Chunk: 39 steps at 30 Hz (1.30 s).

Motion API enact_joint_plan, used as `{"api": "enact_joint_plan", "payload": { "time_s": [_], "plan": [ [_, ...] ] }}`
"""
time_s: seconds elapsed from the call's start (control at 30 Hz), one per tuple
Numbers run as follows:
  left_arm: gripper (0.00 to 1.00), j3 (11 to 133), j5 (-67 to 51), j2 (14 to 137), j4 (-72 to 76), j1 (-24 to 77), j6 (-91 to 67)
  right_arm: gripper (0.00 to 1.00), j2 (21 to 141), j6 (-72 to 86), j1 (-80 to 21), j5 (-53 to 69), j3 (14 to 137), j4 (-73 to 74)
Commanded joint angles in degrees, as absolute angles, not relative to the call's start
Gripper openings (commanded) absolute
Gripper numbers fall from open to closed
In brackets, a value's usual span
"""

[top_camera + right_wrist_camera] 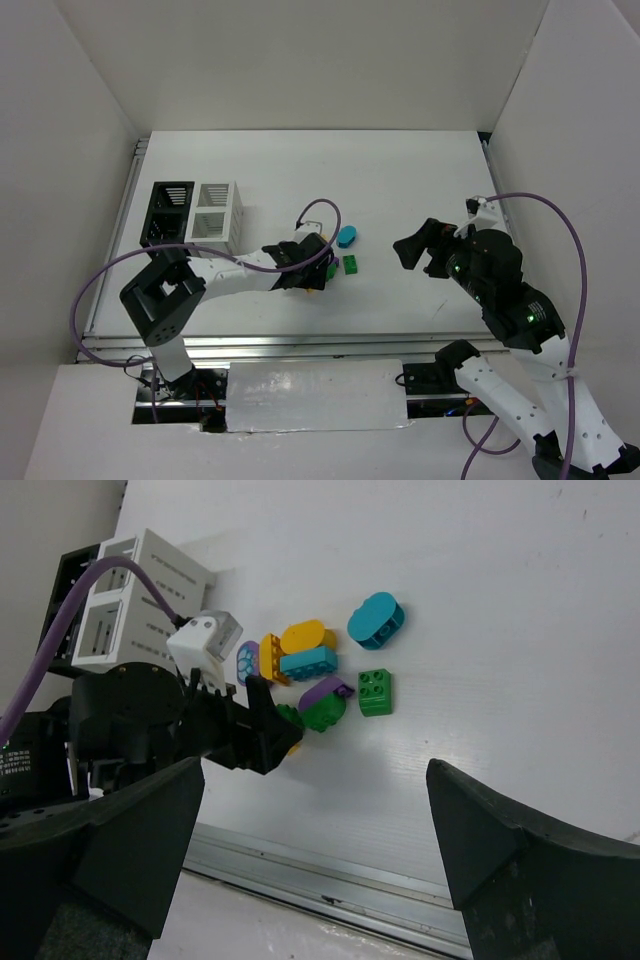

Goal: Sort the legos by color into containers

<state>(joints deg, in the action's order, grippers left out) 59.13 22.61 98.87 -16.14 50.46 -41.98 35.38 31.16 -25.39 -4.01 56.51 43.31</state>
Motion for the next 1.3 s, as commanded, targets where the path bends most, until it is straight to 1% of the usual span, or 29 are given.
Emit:
{"api": "enact_joint_plan", "payload": {
  "time_s": [0.0,0.2,0.53,0.67,0.73,0.77,0.83,0.87,0.93,0.97,1.0,1.03,1.1,1.27],
  "plan": [
    [0.83,61.0,22.5,99.49,-15.03,50.89,-41.48,1.0,34.89,29.97,-25.93,-4.04,55.64,41.31],
    [0.9,62.31,23.38,100.1,-16.17,51.42,-42.54,1.0,35.07,29.88,-25.84,-3.96,55.19,40.78],
    [0.86,62.58,24.87,102.3,-17.05,51.42,-43.24,0.99,34.54,29.71,-25.84,-4.04,54.67,40.78],
    [0.83,63.28,26.01,103.62,-17.93,51.42,-43.24,0.99,34.8,29.62,-25.84,-3.69,54.84,40.87],
    [0.79,63.37,26.89,103.97,-18.45,51.42,-43.42,1.0,34.72,29.53,-25.84,-3.87,54.84,40.96],
    [0.73,63.46,26.98,104.15,-18.54,51.42,-43.42,1.0,34.63,29.53,-25.93,-3.95,54.84,41.04],
    [0.67,63.46,26.72,104.33,-18.72,51.42,-43.59,1.0,34.63,29.53,-25.84,-4.04,54.84,40.96],
    [0.58,63.2,26.46,104.15,-18.63,51.42,-43.59,0.99,34.63,29.44,-25.75,-4.04,54.84,41.04],
    [0.45,62.76,25.84,103.71,-18.46,51.42,-43.77,1.0,34.72,29.53,-25.84,-3.96,55.02,41.05],
    [0.29,62.06,25.75,103.01,-18.11,51.42,-43.77,1.0,34.8,29.53,-25.84,-3.96,54.93,41.04],
    [0.19,61.88,25.75,102.75,-18.02,51.42,-43.77,0.99,34.8,29.53,-25.84,-3.96,54.93,41.04],
    [0.11,61.7,25.66,102.57,-18.19,51.42,-43.68,1.0,34.89,29.53,-25.84,-3.96,54.84,40.87],
    [0.0,61.26,25.58,101.61,-18.37,51.42,-43.33,1.0,35.07,29.53,-25.75,-3.61,54.76,40.78],
    [0.0,57.41,23.47,97.22,-15.65,51.5,-41.22,1.0,35.42,29.71,-25.84,-2.9,54.41,40.17]
  ]
}}
